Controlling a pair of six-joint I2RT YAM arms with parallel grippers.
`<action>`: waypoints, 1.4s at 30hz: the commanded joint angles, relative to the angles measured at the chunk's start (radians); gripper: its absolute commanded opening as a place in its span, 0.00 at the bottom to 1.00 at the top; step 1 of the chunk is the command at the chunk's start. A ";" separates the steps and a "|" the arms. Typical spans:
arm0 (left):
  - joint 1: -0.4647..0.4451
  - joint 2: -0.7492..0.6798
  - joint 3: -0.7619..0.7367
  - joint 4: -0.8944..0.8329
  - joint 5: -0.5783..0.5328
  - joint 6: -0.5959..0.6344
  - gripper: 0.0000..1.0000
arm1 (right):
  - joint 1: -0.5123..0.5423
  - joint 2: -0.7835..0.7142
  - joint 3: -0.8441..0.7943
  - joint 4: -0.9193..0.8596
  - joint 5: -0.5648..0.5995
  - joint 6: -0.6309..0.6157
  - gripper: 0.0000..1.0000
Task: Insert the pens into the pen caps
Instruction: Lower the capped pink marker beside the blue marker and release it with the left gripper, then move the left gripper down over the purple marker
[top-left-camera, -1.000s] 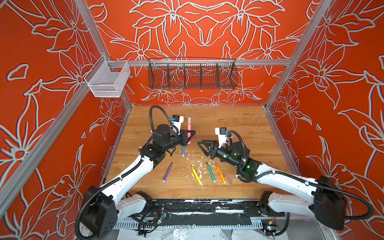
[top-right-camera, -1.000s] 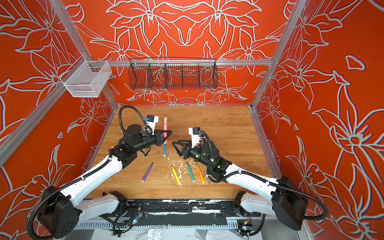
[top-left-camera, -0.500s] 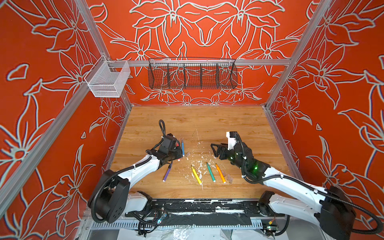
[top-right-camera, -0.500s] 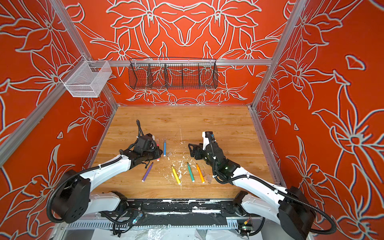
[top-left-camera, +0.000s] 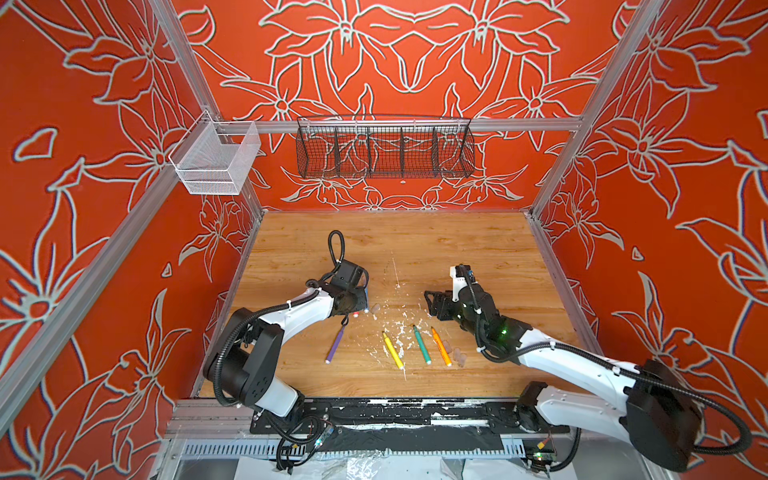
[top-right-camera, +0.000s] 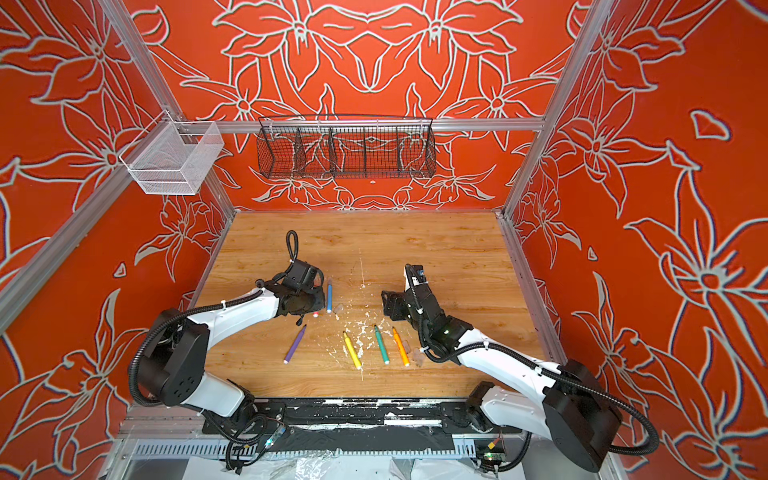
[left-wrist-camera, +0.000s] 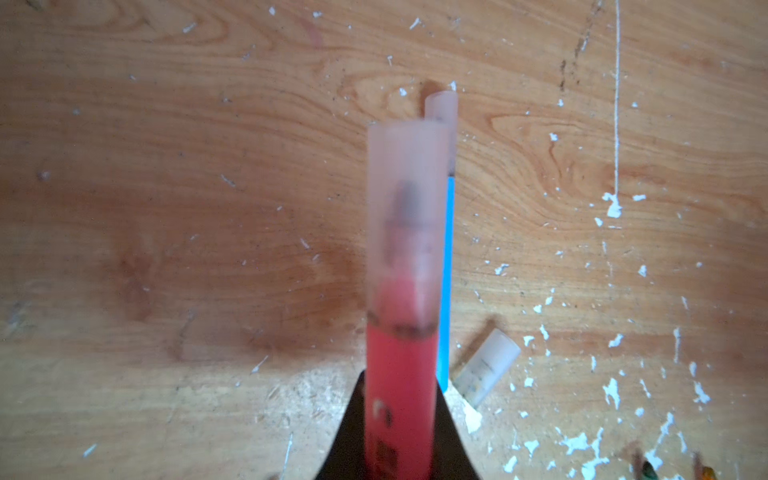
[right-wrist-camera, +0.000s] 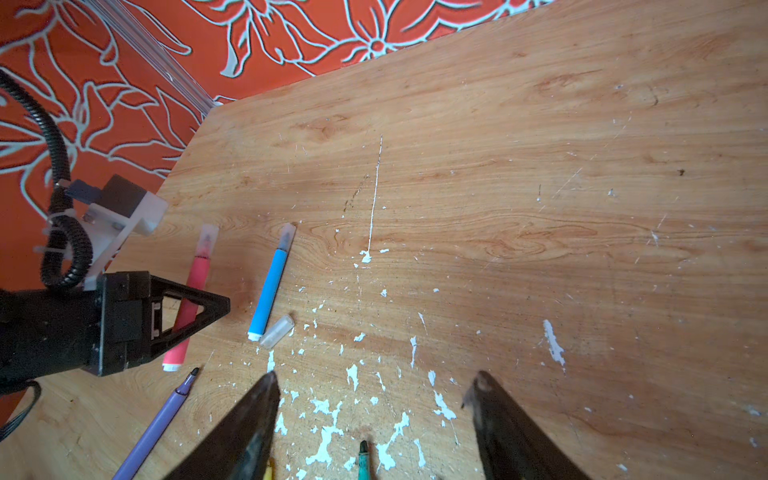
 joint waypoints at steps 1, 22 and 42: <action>0.012 0.064 0.048 -0.053 -0.021 0.021 0.00 | -0.007 -0.034 0.018 -0.015 0.030 -0.006 0.74; 0.021 0.157 0.117 -0.062 0.063 0.060 0.29 | -0.007 -0.023 0.027 -0.016 -0.006 0.010 0.73; 0.021 -0.519 -0.218 -0.323 -0.021 -0.099 0.45 | -0.009 -0.043 0.014 -0.004 0.004 0.009 0.73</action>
